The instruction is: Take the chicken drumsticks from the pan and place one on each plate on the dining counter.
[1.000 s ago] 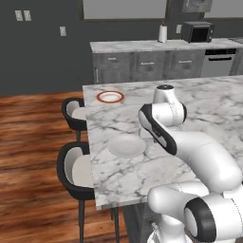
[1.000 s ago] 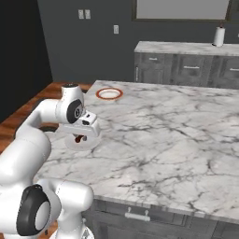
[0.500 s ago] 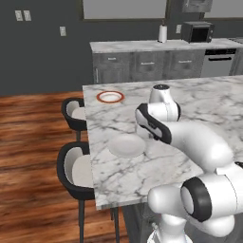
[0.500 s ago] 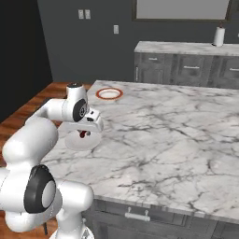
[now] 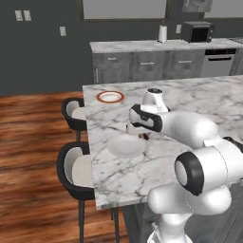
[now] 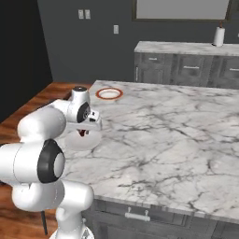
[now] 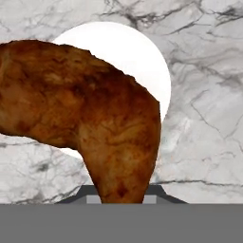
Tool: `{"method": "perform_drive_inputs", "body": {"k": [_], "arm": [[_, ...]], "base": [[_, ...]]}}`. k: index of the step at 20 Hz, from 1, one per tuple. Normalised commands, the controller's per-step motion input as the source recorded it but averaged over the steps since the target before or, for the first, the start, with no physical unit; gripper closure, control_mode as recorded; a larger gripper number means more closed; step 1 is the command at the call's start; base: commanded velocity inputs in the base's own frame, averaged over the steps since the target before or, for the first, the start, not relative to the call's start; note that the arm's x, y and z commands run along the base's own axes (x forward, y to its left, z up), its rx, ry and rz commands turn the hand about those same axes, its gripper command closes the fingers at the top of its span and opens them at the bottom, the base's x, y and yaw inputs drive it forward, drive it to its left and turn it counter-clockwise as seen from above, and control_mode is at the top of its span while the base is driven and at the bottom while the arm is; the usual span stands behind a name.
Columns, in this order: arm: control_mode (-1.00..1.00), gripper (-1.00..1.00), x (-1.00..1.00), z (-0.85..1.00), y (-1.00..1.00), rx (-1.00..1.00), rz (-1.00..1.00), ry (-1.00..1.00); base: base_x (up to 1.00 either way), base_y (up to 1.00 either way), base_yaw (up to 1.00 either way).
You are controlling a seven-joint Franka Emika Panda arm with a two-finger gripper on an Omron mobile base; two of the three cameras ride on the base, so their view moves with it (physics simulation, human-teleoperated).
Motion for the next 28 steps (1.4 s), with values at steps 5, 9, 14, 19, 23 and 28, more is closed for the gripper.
{"method": "perform_drive_inputs", "body": {"k": [5,9,14,19,23,28], "arm": [[-1.0,1.0,0.44,-0.39,0.32,0.0,0.01,0.0],[-1.0,1.0,0.45,-0.41,0.23,0.0,0.0,0.0],[-1.0,1.0,0.33,-0.37,0.1,0.0,0.0,0.0],[-1.0,1.0,0.29,-0.31,0.03,0.0,0.0,0.0],[-1.0,1.0,0.13,-0.25,0.04,0.0,0.0,0.0],[-1.0,-1.0,0.0,-0.17,0.08,0.0,0.0,0.0]], "base": [[0.0,0.0,0.0],[0.0,0.0,0.0],[0.0,0.0,0.0],[0.0,0.0,0.0],[0.0,0.0,0.0],[0.0,0.0,0.0]]}}
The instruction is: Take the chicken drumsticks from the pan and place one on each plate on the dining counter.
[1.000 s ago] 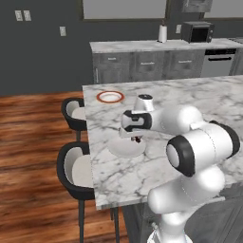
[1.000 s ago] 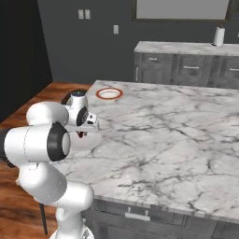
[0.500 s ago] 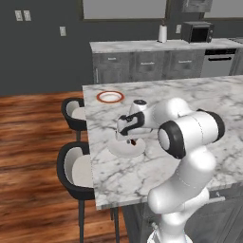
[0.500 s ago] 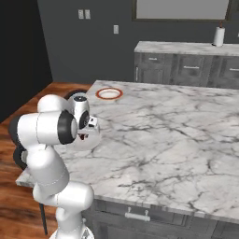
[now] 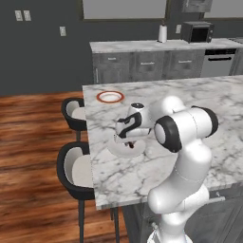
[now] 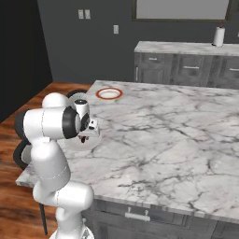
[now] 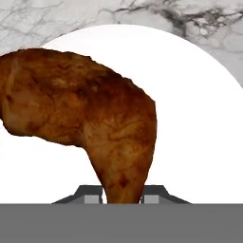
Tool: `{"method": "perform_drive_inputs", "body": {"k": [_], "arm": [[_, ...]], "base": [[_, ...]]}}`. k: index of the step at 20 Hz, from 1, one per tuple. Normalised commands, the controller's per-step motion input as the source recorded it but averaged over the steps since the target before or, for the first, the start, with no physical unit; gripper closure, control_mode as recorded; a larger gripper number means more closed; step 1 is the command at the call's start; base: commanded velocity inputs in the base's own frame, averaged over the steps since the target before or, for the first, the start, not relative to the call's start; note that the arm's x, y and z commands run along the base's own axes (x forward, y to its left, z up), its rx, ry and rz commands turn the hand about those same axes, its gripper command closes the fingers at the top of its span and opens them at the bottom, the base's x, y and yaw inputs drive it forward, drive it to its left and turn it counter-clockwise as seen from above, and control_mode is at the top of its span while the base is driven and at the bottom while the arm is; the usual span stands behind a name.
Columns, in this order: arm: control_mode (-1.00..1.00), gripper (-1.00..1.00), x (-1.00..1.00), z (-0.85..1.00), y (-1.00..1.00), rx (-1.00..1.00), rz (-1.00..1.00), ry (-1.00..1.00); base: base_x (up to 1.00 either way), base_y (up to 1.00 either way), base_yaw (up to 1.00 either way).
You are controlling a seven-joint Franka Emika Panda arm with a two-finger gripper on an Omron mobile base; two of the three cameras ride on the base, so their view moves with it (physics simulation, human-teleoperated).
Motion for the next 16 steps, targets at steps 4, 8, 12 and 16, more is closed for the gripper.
{"method": "perform_drive_inputs", "body": {"k": [4,8,12,16], "arm": [[-1.0,-1.0,0.02,-0.12,0.03,0.0,0.0,0.0],[-1.0,-1.0,0.01,0.03,0.0,0.0,0.0,0.0],[-1.0,-1.0,-0.12,0.46,-0.04,0.0,0.0,-0.01],[-1.0,-1.0,-0.57,0.49,-0.09,0.0,-0.01,-0.01]], "base": [[0.0,0.0,0.0],[0.0,0.0,0.0],[0.0,0.0,0.0],[0.0,0.0,0.0]]}}
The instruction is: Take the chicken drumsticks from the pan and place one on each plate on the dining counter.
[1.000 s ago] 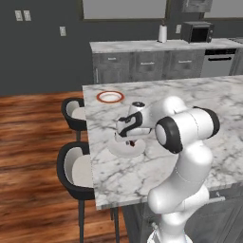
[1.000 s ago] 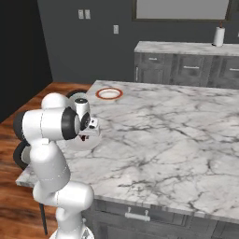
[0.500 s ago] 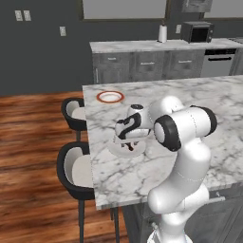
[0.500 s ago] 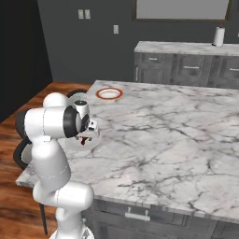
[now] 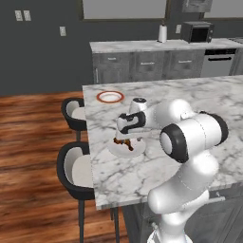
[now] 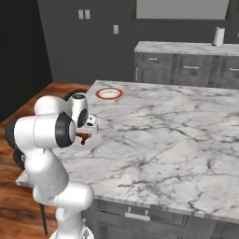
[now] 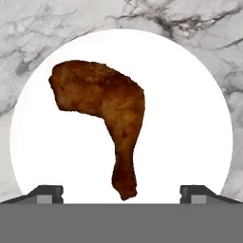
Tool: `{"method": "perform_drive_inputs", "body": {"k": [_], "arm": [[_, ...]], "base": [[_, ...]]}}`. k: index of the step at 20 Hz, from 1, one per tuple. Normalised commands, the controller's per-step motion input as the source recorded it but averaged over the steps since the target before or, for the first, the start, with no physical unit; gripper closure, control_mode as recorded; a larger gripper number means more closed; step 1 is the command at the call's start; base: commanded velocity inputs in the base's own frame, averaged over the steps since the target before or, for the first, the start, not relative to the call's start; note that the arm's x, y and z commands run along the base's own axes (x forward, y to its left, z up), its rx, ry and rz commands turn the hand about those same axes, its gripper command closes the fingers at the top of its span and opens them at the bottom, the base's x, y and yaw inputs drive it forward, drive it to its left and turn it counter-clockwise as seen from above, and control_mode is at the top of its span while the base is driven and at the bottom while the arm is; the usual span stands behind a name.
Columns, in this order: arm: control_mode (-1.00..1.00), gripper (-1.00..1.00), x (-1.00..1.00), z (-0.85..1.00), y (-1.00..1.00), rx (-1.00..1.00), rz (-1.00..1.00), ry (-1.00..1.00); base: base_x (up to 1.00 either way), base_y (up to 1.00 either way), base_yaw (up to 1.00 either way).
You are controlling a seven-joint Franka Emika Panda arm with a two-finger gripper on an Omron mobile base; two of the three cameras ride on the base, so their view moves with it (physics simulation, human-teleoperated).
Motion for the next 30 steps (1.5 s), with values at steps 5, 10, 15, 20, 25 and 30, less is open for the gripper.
{"method": "perform_drive_inputs", "body": {"k": [5,10,15,20,25,30], "arm": [[-1.0,-1.0,-0.87,0.31,-0.15,0.0,-0.01,-0.02],[-1.0,-1.0,-0.93,0.26,-0.18,0.0,-0.01,-0.03],[-1.0,-1.0,-0.6,0.41,-0.21,-0.03,-0.03,0.0],[-1.0,-1.0,-0.49,0.37,-0.22,-0.04,-0.07,0.0],[-1.0,-1.0,-0.55,0.24,-0.2,-0.02,-0.1,0.01],[-1.0,-1.0,-0.7,0.2,-0.22,0.0,-0.14,0.0]], "base": [[0.0,0.0,0.0],[0.0,0.0,0.0],[0.0,0.0,0.0],[0.0,0.0,0.0],[0.0,0.0,0.0],[0.0,0.0,0.0]]}}
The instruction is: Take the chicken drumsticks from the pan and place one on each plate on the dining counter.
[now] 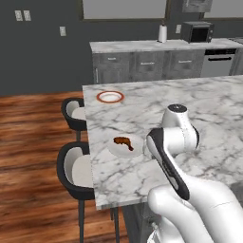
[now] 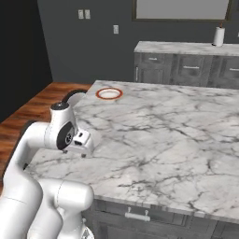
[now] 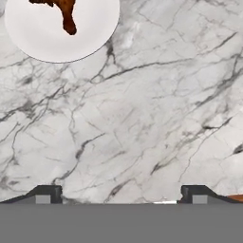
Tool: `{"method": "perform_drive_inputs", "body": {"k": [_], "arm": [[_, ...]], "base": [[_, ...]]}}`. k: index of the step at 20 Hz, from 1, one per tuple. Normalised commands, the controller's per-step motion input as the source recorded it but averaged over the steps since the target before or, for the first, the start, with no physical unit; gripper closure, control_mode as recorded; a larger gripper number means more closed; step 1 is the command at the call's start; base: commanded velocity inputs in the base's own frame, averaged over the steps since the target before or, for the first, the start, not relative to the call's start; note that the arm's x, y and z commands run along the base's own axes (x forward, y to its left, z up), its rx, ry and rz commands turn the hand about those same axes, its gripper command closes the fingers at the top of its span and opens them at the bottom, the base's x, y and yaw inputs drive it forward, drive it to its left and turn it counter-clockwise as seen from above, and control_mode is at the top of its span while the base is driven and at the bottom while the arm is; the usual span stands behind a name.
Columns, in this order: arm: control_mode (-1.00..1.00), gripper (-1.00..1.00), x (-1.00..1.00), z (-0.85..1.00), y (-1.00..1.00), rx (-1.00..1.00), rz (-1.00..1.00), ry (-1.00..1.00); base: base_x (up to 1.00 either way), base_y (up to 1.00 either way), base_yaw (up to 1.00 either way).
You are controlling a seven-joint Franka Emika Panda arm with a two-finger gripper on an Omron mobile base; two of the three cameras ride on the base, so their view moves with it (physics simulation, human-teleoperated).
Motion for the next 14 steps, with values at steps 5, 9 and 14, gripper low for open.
{"method": "perform_drive_inputs", "body": {"k": [5,9,14], "arm": [[-1.0,-1.0,-0.23,0.04,-0.03,0.0,-0.04,0.0],[1.0,-1.0,0.0,0.0,0.0,0.0,0.0,0.0],[1.0,-1.0,0.0,0.0,0.0,0.0,0.0,0.0]], "base": [[0.0,0.0,0.0],[0.0,-0.15,-0.3],[0.0,-0.34,-0.9]]}}
